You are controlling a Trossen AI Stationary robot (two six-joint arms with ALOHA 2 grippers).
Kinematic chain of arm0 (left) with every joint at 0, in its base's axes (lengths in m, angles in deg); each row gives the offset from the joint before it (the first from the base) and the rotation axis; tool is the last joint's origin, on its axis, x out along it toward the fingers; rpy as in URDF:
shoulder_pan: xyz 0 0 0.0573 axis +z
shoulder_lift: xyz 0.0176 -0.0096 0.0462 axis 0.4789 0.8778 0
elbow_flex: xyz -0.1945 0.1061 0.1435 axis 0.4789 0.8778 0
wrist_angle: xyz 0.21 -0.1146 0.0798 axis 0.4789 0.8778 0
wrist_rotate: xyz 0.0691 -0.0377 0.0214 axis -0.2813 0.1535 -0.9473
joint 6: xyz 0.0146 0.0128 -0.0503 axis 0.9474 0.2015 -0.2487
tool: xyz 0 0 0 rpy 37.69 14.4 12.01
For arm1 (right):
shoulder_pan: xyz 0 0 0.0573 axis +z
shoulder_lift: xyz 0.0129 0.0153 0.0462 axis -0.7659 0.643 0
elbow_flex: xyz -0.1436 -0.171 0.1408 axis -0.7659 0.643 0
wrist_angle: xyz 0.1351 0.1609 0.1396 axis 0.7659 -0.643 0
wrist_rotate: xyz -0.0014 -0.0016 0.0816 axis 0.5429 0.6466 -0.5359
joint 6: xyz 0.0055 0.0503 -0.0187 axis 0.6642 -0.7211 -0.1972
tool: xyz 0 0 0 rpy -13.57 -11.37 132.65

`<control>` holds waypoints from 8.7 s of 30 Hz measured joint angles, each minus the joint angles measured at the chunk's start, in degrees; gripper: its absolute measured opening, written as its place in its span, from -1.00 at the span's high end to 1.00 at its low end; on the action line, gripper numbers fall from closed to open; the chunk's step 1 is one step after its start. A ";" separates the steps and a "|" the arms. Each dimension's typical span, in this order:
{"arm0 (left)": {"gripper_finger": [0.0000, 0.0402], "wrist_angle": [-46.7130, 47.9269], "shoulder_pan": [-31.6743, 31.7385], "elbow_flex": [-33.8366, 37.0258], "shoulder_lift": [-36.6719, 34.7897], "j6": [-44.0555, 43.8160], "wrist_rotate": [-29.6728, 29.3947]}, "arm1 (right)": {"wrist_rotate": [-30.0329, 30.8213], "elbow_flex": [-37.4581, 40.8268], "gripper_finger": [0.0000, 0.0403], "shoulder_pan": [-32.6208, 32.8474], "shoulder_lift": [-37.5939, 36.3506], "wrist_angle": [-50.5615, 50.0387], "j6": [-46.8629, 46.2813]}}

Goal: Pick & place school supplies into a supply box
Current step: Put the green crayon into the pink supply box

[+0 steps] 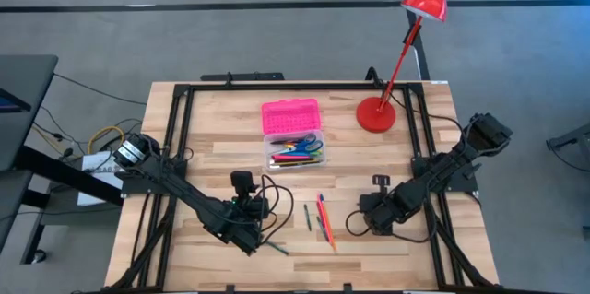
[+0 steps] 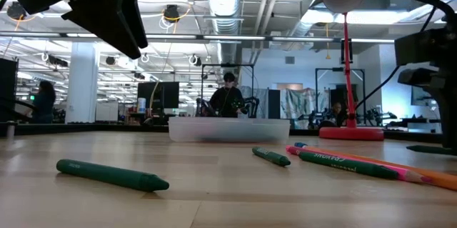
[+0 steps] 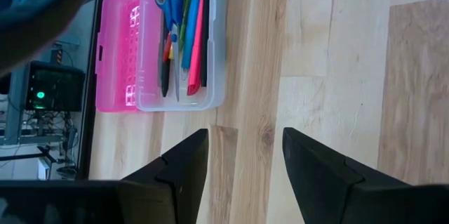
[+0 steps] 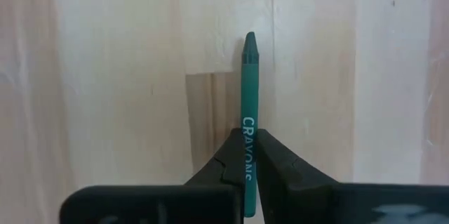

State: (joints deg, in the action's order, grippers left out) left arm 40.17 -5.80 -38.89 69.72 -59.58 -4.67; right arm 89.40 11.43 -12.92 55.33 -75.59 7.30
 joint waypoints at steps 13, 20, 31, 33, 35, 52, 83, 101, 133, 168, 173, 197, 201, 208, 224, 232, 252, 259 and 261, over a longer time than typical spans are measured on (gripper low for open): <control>0.11 0.51 0.00 0.02 0.00 -0.09 -0.07 | 1.92 0.00 0.99 0.04 -0.09 -0.45 0.00; 0.11 0.66 0.00 0.02 0.00 -0.39 -0.07 | 2.62 -0.02 0.98 0.04 -0.15 -0.48 0.07; 0.11 0.56 0.01 0.01 0.02 -0.39 -0.13 | 2.61 -0.10 0.98 -0.05 -0.15 0.63 0.00; 0.11 0.48 0.02 0.02 0.18 -0.39 -0.17 | 2.62 -0.11 0.98 -0.05 -0.17 0.68 0.00; 0.11 0.49 0.02 0.02 0.36 -0.39 0.03 | 2.60 -0.11 0.98 -0.05 -0.17 0.68 0.00; 0.11 0.56 0.02 0.02 0.63 -0.39 1.14 | 2.62 -0.11 0.97 -0.07 -0.22 1.58 -0.02; 0.11 12.52 -8.77 0.02 0.61 -13.67 -6.34 | 6.80 -13.30 0.97 -27.38 1.70 22.52 39.78; 0.11 12.40 -16.56 8.19 0.55 -26.83 -8.67 | -0.53 -26.47 0.94 -40.29 16.92 14.78 42.98; 0.11 6.97 -18.33 8.48 0.55 -28.09 -25.71 | 2.95 -26.47 0.40 -24.14 1.82 16.72 46.25; 0.11 -6.19 -3.04 8.45 0.59 6.00 -18.54 | 40.37 -26.43 0.41 7.22 -6.62 0.40 25.80; 0.11 -11.47 -3.04 8.38 0.57 12.07 -16.37 | 40.42 -26.01 0.41 7.18 -6.62 -0.91 25.90; 0.11 -23.85 -2.99 5.24 0.46 27.50 5.10 | 33.42 -23.78 0.41 11.22 -6.62 -6.38 13.45; 0.11 -24.03 -2.99 5.24 0.46 27.52 6.04 | 33.41 -23.78 0.41 12.10 -6.62 -6.46 12.84; 0.11 -29.22 -1.54 5.24 0.46 29.23 16.31 | 32.13 -23.78 0.41 11.97 -6.60 -6.95 11.41; 0.11 -51.02 0.50 15.31 0.55 32.11 30.05 | 31.84 -23.76 0.41 12.04 -6.58 -6.92 10.45; 0.11 -55.07 0.46 17.90 0.55 31.00 30.52 | 31.79 -23.76 0.41 11.37 -6.58 -6.91 8.55; 0.11 -56.83 0.46 17.90 0.57 30.23 31.71 | 31.59 -23.74 0.41 11.16 -6.58 -6.99 8.99; 0.11 -56.92 0.46 17.90 0.57 30.26 31.98 | 31.59 -23.74 0.41 11.16 -6.58 -7.07 8.99; 0.11 -56.94 0.46 17.90 0.57 30.61 31.93 | 31.59 -23.74 0.41 11.16 -6.58 -7.16 8.99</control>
State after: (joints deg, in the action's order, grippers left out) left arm -16.76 -5.34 -20.99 70.29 -28.97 27.26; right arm 120.98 -12.31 -1.76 48.75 -82.75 16.29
